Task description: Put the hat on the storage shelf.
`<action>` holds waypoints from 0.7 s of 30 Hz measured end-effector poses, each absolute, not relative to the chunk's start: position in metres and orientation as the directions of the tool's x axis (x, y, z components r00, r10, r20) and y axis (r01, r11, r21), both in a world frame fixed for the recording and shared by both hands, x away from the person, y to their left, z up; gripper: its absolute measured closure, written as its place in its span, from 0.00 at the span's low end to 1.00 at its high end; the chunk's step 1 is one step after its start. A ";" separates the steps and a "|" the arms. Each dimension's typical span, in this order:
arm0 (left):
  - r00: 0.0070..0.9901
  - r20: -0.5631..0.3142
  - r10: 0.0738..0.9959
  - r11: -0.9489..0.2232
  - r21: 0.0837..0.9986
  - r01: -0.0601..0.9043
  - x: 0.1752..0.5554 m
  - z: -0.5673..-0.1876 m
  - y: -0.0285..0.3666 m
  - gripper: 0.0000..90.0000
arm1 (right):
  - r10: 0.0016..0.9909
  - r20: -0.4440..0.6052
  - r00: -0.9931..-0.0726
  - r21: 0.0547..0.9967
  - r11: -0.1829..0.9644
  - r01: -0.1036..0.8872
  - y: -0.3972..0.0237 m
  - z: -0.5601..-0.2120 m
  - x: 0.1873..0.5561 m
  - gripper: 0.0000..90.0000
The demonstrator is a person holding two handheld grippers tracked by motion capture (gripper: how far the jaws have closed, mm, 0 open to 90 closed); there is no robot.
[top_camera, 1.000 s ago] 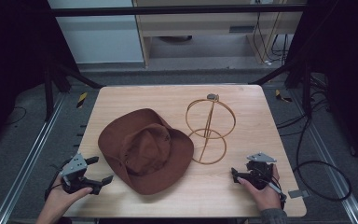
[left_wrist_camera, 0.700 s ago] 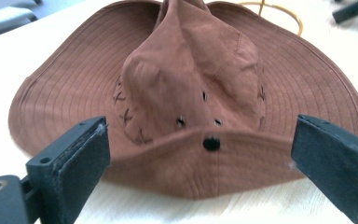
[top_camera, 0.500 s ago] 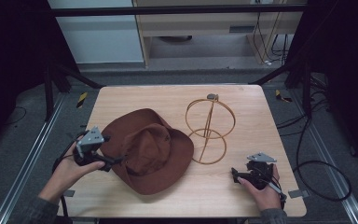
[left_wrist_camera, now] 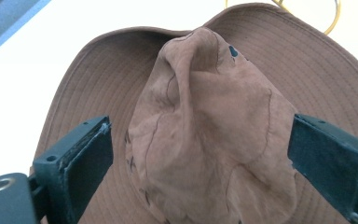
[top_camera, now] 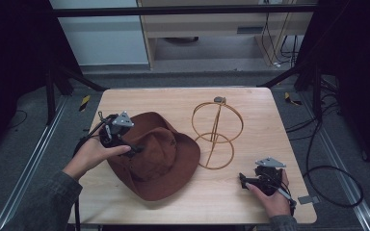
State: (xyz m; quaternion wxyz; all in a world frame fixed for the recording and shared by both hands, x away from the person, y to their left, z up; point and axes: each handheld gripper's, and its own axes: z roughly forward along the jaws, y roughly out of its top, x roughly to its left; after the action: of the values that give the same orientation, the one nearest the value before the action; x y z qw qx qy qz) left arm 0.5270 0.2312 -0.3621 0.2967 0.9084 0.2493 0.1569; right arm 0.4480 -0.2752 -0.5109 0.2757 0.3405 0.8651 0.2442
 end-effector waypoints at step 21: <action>0.831 0.105 0.547 -0.752 0.498 0.432 0.565 -0.386 0.194 0.18 | 0.723 -0.309 -0.618 0.611 0.648 0.454 -0.275 -0.511 0.447 0.01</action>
State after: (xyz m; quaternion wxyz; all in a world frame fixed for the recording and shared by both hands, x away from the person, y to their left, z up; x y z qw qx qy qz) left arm 0.5651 0.1943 -0.3861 0.2334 0.9278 0.2638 0.1230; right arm 0.4473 -0.2752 -0.5110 0.2747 0.3401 0.8653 0.2451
